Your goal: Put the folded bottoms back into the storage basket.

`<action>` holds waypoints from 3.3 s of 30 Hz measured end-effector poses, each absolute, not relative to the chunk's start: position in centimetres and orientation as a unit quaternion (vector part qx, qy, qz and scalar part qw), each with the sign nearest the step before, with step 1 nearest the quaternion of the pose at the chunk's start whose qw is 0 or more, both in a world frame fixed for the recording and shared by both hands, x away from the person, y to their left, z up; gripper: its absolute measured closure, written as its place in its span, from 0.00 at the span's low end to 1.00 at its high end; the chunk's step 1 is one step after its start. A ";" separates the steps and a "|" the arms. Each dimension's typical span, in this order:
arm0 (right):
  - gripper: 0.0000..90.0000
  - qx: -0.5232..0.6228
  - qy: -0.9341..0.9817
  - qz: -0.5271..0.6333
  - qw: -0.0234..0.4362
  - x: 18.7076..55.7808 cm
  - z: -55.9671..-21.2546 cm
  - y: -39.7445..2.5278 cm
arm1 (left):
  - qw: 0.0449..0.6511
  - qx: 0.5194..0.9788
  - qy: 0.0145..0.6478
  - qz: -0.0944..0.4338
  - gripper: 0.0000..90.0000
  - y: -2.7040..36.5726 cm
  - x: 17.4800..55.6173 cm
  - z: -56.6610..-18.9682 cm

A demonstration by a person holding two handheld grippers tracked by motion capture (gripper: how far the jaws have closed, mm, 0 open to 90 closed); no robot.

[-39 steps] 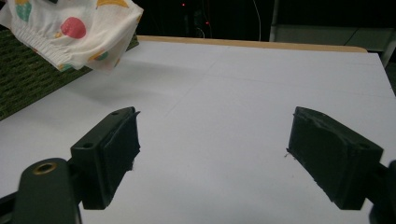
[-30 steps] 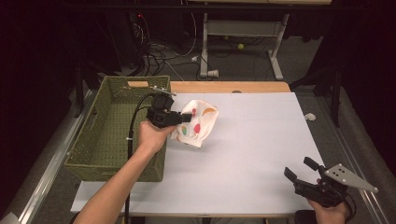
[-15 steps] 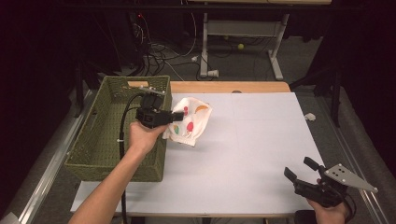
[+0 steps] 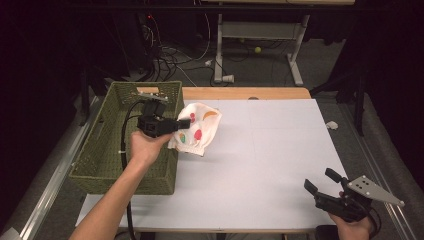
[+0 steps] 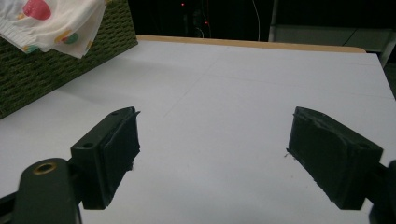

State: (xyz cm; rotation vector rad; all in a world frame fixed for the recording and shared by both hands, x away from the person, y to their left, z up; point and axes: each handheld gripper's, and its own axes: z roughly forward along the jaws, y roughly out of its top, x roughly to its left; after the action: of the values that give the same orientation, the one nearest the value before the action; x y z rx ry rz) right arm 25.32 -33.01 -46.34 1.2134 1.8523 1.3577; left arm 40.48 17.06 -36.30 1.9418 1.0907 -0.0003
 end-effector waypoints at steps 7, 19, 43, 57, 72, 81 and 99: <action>0.19 0.450 0.686 0.504 0.269 25.3 -46.3 -33.0 | 0.447 0.775 0.446 0.007 0.84 18.0 40.1 -35.9; 0.19 0.451 0.686 0.504 0.268 25.3 -46.3 -33.0 | 0.456 0.766 0.454 0.011 0.84 19.9 39.5 -35.4; 0.19 0.452 0.686 0.503 0.269 25.3 -46.3 -33.0 | 0.474 0.745 0.468 0.026 0.84 23.4 38.1 -34.3; 0.19 0.453 0.685 0.503 0.268 25.3 -46.3 -33.0 | 0.474 0.737 0.480 0.036 0.85 25.4 37.4 -34.3; 0.19 0.454 0.686 0.502 0.268 25.4 -46.3 -33.0 | 0.472 0.724 0.500 0.051 0.84 27.7 36.9 -34.5; 0.19 0.454 0.686 0.501 0.269 25.4 -46.3 -32.9 | 0.471 0.716 0.512 0.060 0.84 29.1 36.7 -34.9; 0.19 0.455 0.686 0.501 0.268 25.4 -46.3 -32.9 | 0.437 0.723 0.532 0.056 0.84 29.2 38.5 -37.5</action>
State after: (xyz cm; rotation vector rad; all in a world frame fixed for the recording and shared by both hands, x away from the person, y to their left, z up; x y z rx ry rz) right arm 25.37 -32.95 -46.32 1.2266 1.8496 1.3516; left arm 38.48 29.18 -37.47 1.7987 1.3235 0.1393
